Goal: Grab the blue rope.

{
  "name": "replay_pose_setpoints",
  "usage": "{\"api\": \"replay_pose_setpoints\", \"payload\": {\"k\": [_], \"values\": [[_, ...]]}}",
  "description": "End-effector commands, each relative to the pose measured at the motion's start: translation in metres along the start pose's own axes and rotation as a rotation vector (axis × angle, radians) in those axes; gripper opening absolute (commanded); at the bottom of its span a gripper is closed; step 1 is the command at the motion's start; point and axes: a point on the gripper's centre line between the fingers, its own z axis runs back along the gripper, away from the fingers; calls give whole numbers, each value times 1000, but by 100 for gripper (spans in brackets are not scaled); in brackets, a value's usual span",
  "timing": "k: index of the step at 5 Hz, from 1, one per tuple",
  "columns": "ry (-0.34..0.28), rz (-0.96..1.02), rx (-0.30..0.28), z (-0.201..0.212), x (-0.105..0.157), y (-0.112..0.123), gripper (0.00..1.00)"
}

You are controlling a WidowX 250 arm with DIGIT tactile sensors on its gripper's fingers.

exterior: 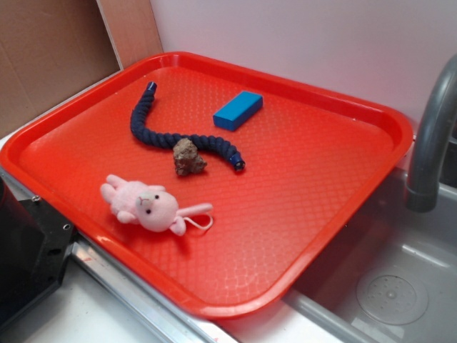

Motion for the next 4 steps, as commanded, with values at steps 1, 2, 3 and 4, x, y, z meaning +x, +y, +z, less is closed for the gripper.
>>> {"api": "replay_pose_setpoints", "payload": {"k": [1,2,3,4], "values": [[0,0,0,0,0,0,100],[-9,119,-31,-3,8,13,100],[-10,345,9,-19,20,33,100],[-48,592,39,-45,25,49,100]]}}
